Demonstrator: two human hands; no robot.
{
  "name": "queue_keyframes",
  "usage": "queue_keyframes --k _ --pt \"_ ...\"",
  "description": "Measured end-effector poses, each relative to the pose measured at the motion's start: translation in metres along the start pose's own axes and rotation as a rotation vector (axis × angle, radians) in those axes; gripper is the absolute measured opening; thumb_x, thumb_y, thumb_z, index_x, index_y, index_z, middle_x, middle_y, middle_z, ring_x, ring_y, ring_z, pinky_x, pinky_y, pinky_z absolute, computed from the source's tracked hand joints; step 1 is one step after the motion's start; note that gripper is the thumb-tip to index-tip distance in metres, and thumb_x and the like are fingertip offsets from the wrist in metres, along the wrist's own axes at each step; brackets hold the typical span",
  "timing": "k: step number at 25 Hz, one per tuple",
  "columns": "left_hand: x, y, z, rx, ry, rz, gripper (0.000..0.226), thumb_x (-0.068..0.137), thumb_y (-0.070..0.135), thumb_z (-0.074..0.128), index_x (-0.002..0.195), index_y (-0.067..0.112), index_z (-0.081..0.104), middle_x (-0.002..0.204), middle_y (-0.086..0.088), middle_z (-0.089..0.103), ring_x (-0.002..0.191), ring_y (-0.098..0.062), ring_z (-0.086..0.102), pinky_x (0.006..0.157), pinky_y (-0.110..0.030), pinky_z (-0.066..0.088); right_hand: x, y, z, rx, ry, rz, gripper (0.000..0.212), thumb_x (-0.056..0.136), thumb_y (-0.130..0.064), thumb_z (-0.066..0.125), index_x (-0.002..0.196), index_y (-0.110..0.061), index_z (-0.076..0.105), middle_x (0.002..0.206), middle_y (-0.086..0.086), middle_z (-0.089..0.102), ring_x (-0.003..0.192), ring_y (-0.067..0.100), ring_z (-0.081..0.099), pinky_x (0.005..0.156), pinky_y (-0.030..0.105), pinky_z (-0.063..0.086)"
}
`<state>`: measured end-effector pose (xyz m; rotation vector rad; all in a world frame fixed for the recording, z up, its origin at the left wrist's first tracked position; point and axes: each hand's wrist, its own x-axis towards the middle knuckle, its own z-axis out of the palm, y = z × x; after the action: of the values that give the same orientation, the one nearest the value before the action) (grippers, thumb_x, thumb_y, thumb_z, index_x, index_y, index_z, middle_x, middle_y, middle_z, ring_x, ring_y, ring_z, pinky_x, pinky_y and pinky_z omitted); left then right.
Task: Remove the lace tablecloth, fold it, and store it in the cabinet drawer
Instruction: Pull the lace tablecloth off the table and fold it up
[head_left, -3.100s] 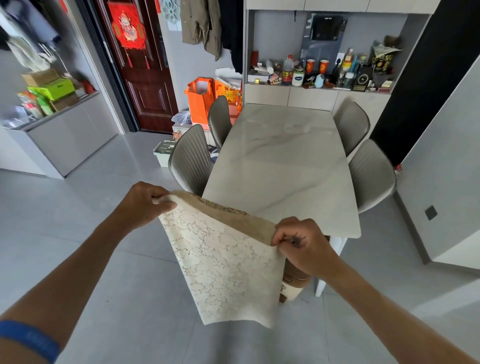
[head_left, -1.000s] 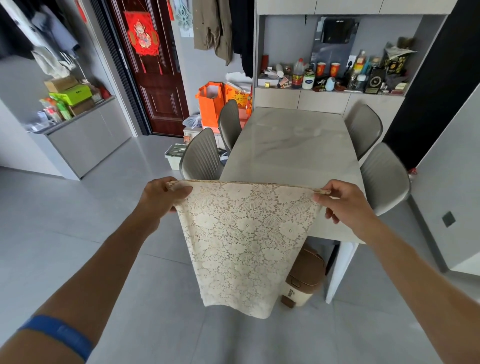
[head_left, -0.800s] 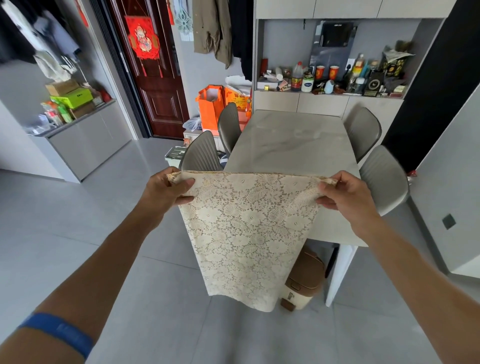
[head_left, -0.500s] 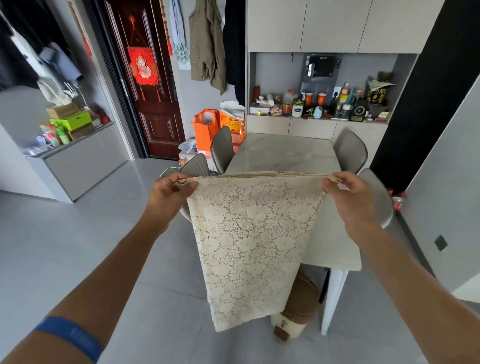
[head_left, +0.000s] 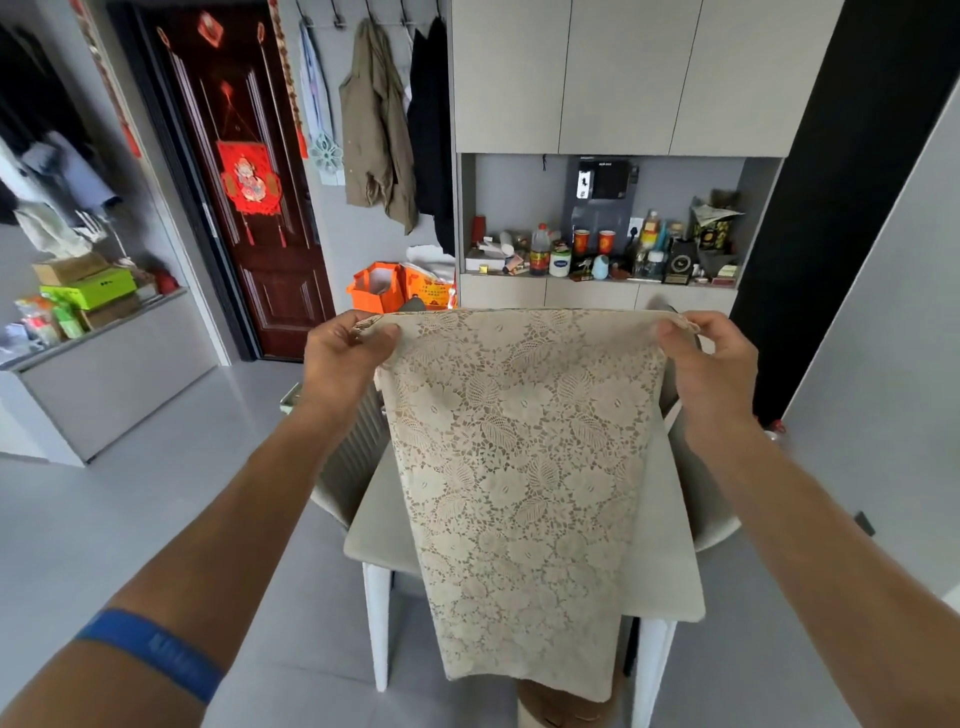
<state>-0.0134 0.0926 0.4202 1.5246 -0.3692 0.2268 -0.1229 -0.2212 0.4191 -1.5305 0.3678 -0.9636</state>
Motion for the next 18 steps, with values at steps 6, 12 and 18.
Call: queue_keyframes --k 6,12,18 --pt "0.159 -0.123 0.054 -0.010 0.049 -0.113 0.011 0.085 0.013 0.072 0.075 0.016 0.070 0.078 -0.009 0.058 0.077 -0.021 0.050 0.075 -0.038 0.046 0.127 0.107 0.082 -0.007 0.110 0.222 0.005 0.085 -0.023 0.074 0.088 -0.022 0.070 0.090 -0.003 0.070 0.084 0.012 0.061 0.077 0.030 0.053" --pt "0.373 -0.171 0.124 0.030 -0.020 -0.070 0.018 0.089 0.015 0.067 0.072 0.022 0.065 0.066 0.009 0.060 0.062 -0.005 0.053 0.060 -0.021 0.045 0.307 0.147 0.206 0.073 0.245 0.321 0.007 0.089 -0.018 0.068 0.089 -0.015 0.062 0.080 0.000 0.058 0.073 0.016 0.050 0.058 0.028 0.043" --pt "0.542 -0.069 0.155 -0.221 -0.013 0.343 0.015 0.084 0.008 0.068 0.076 0.020 0.064 0.076 0.006 0.065 0.074 -0.008 0.058 0.073 -0.024 0.048 0.457 0.042 0.258 0.378 0.144 -0.130 0.024 0.092 0.003 0.058 0.078 -0.013 0.048 0.088 0.009 0.051 0.082 0.021 0.048 0.073 0.030 0.046"
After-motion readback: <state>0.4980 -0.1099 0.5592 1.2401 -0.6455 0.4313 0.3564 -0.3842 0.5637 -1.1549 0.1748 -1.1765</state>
